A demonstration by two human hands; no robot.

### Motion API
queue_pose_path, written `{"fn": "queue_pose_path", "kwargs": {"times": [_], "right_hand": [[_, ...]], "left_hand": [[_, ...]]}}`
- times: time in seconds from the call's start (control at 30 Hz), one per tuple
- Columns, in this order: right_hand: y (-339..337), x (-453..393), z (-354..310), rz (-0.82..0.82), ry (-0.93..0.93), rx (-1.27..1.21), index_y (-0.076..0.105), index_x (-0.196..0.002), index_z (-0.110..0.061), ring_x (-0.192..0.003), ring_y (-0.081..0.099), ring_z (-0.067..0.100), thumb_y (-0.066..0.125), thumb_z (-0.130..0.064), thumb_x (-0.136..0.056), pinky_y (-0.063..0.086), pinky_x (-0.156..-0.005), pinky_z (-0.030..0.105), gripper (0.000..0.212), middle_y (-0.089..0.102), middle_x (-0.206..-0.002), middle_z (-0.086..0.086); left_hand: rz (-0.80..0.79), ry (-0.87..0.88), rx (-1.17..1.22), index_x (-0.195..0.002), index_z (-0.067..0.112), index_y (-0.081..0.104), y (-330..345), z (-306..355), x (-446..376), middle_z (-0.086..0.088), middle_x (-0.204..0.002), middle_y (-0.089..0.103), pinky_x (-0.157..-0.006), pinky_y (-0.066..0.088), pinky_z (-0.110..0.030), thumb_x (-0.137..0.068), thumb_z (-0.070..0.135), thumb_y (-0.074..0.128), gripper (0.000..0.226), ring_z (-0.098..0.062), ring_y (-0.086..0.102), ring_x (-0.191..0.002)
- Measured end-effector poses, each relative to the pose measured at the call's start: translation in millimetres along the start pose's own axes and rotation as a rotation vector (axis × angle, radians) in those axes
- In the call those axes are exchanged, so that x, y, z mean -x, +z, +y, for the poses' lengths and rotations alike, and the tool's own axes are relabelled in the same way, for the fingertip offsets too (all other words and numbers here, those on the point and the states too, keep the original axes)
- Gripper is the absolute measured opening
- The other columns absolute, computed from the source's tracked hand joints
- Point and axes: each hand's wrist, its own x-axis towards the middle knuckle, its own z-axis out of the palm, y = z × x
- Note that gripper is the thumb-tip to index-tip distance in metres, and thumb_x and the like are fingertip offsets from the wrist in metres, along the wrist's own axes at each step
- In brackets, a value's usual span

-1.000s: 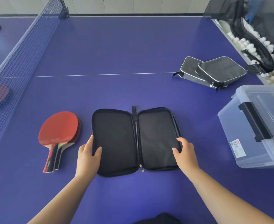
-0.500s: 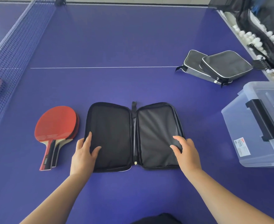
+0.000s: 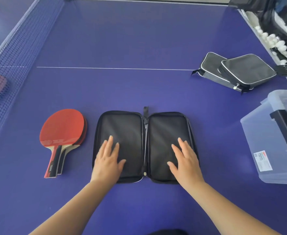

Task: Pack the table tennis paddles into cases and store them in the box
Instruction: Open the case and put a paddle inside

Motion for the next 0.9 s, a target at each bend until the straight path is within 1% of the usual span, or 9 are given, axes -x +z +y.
{"fn": "queue_pose_path", "kwargs": {"times": [0.13,0.27,0.37,0.43,0.53,0.6,0.73,0.83,0.9], "right_hand": [[6,-7,-13,-0.214,-0.04,0.062,0.009,-0.156,-0.019,-0.15,-0.005,0.025,0.045,-0.057,-0.095,0.008,-0.12,0.04,0.08,-0.006,-0.163,0.002],[5,-7,-14,-0.251,-0.034,0.131,0.0,-0.156,-0.02,-0.15,-0.01,0.024,0.036,-0.061,-0.095,0.006,-0.121,0.041,0.082,-0.013,-0.162,0.002],[3,-8,-17,-0.242,-0.015,0.112,0.005,-0.156,-0.019,-0.15,-0.007,0.024,0.039,-0.06,-0.095,0.009,-0.121,0.041,0.081,-0.01,-0.163,0.003],[1,-10,-23,-0.243,0.019,0.089,0.008,-0.156,-0.019,-0.15,-0.006,0.024,0.043,-0.057,-0.095,0.01,-0.121,0.04,0.08,-0.007,-0.163,0.003],[-3,-13,-40,-0.201,0.042,-0.008,0.018,-0.154,-0.019,-0.15,-0.002,0.022,0.05,-0.052,-0.095,0.013,-0.121,0.037,0.075,-0.001,-0.163,0.004],[-3,-15,-54,-0.181,0.004,-0.059,0.021,-0.154,-0.021,-0.15,0.0,0.02,0.053,-0.052,-0.093,0.013,-0.12,0.037,0.075,0.002,-0.163,0.002],[4,-17,-77,-0.231,-0.052,-0.096,0.017,-0.155,-0.024,-0.15,-0.004,0.018,0.056,-0.056,-0.09,0.01,-0.121,0.038,0.082,0.0,-0.163,-0.002],[12,-17,-86,-0.273,-0.073,-0.066,0.009,-0.156,-0.022,-0.15,-0.006,0.019,0.054,-0.058,-0.09,0.008,-0.122,0.038,0.088,-0.004,-0.163,-0.003],[16,-16,-88,-0.271,-0.063,-0.043,0.007,-0.156,-0.021,-0.15,-0.007,0.018,0.052,-0.059,-0.09,0.008,-0.122,0.038,0.088,-0.005,-0.163,-0.004]], "left_hand": [[-0.139,-0.017,-0.014,-0.157,0.016,0.001,11,15,4,-0.003,-0.163,-0.014,-0.12,-0.004,-0.034,-0.098,0.055,0.04,0.081,-0.023,-0.011,-0.151],[-0.224,-0.004,-0.111,-0.154,0.019,-0.014,4,12,3,0.001,-0.16,-0.026,-0.119,-0.01,-0.033,-0.097,0.061,0.027,0.082,-0.02,-0.021,-0.149],[-0.322,0.014,-0.074,-0.156,0.019,-0.008,-8,10,-3,0.002,-0.162,-0.022,-0.123,-0.001,-0.035,-0.097,0.056,0.04,0.084,-0.02,-0.016,-0.15],[-0.31,0.017,0.019,-0.157,0.019,0.01,-20,4,-9,0.003,-0.164,-0.007,-0.123,0.009,-0.035,-0.097,0.048,0.048,0.077,-0.019,-0.005,-0.151],[-0.024,-0.09,0.231,-0.144,0.018,0.047,-44,-17,-8,0.0,-0.156,0.034,-0.116,0.025,-0.035,-0.094,0.033,0.06,0.054,-0.023,0.025,-0.143],[0.182,-0.2,0.292,-0.131,0.016,0.061,-61,-39,-2,-0.002,-0.141,0.05,-0.11,0.031,-0.038,-0.09,0.024,0.065,0.042,-0.027,0.038,-0.132],[0.339,-0.499,0.31,-0.125,0.014,0.06,-78,-89,16,-0.01,-0.13,0.051,-0.102,0.034,-0.042,-0.088,0.023,0.066,0.038,-0.033,0.04,-0.12],[0.282,-0.718,0.384,-0.135,0.01,0.048,-82,-111,28,-0.015,-0.136,0.043,-0.103,0.033,-0.046,-0.088,0.03,0.067,0.055,-0.034,0.033,-0.127],[0.193,-0.77,0.427,-0.137,0.009,0.044,-80,-118,32,-0.014,-0.136,0.042,-0.103,0.034,-0.047,-0.086,0.034,0.069,0.062,-0.034,0.033,-0.13]]}}
